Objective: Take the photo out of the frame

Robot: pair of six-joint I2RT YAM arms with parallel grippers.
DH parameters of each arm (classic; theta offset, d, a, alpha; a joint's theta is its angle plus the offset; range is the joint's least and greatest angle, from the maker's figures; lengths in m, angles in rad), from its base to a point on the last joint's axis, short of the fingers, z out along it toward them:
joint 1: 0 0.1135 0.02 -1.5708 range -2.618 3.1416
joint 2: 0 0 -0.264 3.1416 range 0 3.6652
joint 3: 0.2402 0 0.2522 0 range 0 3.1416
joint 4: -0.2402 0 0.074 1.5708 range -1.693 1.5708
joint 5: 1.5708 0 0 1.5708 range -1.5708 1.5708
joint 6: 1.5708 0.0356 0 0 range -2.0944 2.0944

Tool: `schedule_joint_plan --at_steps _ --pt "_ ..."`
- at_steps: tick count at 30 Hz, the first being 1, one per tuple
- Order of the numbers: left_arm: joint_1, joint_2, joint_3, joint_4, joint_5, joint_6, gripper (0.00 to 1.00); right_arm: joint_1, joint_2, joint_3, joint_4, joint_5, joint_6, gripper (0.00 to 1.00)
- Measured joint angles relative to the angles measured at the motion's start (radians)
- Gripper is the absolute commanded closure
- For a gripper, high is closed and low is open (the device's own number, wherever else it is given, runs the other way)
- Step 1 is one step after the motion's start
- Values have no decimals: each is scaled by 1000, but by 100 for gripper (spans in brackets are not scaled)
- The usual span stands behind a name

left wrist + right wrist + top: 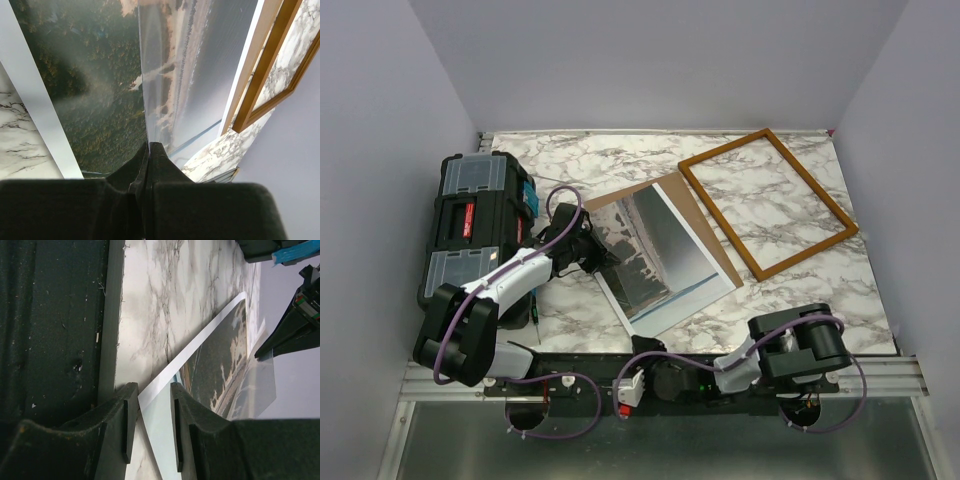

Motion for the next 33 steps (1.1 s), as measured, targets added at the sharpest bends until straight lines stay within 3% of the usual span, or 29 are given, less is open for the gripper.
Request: schedule_joint_plan --at_steps 6,11,15,17,22,33 --pt "0 0 0 0 0 0 100 -1 71 25 60 53 -67 68" --pt "0 0 0 0 0 0 100 -1 145 50 117 116 -104 81" --pt "0 -1 0 0 0 0 100 -8 163 55 121 140 -106 99" --pt "0 -4 0 0 0 0 100 -11 158 65 96 142 -91 100" --pt "0 -12 0 -2 0 0 100 -14 102 88 -34 137 -7 100" --pt "0 -12 24 -35 -7 13 100 -19 -228 227 -629 -45 313 100"
